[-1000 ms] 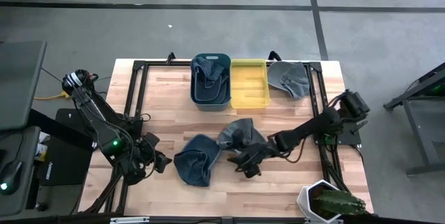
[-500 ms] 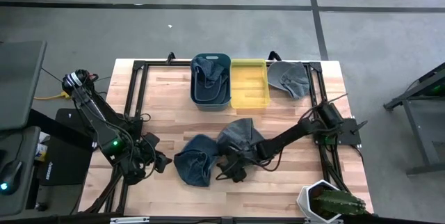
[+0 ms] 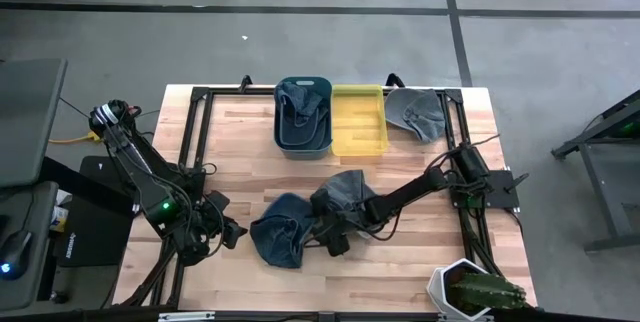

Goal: Pick & Place hat
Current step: Put the black cap into the blue bin

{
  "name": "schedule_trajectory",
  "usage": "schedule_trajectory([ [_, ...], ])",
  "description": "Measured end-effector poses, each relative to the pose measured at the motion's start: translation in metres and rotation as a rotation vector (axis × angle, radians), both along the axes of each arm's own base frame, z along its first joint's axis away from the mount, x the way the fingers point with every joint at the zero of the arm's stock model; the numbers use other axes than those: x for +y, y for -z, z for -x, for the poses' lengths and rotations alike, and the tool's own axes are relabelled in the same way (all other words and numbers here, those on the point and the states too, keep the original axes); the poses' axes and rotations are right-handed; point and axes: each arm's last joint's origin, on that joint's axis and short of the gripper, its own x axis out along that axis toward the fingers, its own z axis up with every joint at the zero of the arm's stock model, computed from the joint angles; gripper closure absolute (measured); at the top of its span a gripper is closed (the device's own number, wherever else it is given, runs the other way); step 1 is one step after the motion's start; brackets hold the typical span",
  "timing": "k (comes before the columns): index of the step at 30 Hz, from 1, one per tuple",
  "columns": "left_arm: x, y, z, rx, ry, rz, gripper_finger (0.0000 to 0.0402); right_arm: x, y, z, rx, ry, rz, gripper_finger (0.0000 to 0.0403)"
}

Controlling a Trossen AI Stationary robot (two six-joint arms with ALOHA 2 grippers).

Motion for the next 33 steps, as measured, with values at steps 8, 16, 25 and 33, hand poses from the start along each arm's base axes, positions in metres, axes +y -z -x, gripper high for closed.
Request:
schedule_trajectory([
  [8, 0.0, 0.0, 0.0, 0.002, 0.0, -0.003, 0.0122, 0.003, 0.0, 0.001, 0.009, -0.006, -0.067, 0.0322],
  [16, 0.0, 0.0, 0.0, 0.001, 0.0, -0.002, 0.0122, 0.003, -0.001, 0.0, 0.002, 0.021, -0.125, 0.0392],
  [25, 0.0, 0.0, 0.0, 0.0, -0.001, -0.002, 0.0122, 0.006, -0.018, -0.01, 0.003, 0.125, -0.198, 0.0396],
  [33, 0.0, 0.0, 0.0, -0.001, -0.004, 0.0, 0.0122, 0.01, -0.054, -0.024, 0.043, 0.203, -0.139, 0.0397],
])
